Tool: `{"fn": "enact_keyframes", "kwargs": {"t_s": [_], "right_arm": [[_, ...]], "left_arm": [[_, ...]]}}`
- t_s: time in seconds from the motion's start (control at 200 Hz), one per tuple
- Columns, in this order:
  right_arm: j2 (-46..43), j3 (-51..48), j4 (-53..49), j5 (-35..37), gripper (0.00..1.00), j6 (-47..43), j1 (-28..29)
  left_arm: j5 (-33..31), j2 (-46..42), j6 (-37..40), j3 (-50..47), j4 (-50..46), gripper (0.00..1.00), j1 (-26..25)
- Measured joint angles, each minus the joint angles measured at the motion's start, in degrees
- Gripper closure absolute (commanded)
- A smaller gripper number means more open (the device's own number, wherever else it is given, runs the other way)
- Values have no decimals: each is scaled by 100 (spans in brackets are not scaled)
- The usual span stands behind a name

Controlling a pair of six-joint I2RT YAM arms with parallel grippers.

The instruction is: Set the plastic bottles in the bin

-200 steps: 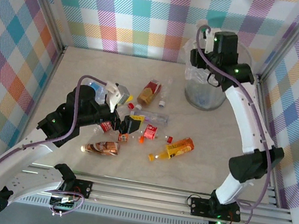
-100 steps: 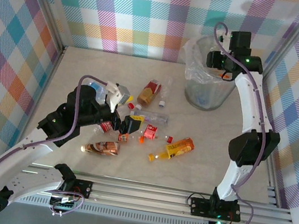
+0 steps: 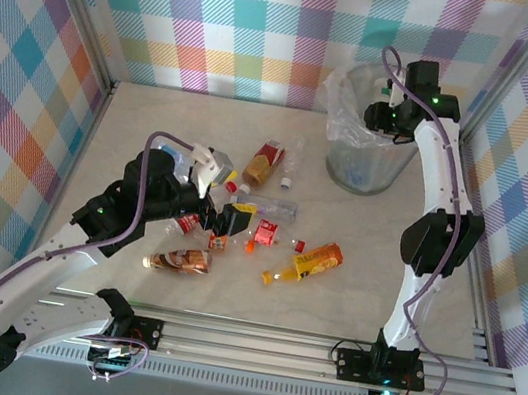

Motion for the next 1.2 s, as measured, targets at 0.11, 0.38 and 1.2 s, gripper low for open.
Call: {"fn": "enact_keyframes", "kwargs": {"t_s": [0.11,0.38,1.2], "right_arm": [[17,39,-44,-17,32,31,-26],[17,103,-90,-33,25,52,-31],[-1740,-1047,546,-702,22,144,109]], "left_arm": [[0,26,0,2,0,0,0],[0,39,0,2,0,0,0],[197,-28,337,85,-439,0,0]]}}
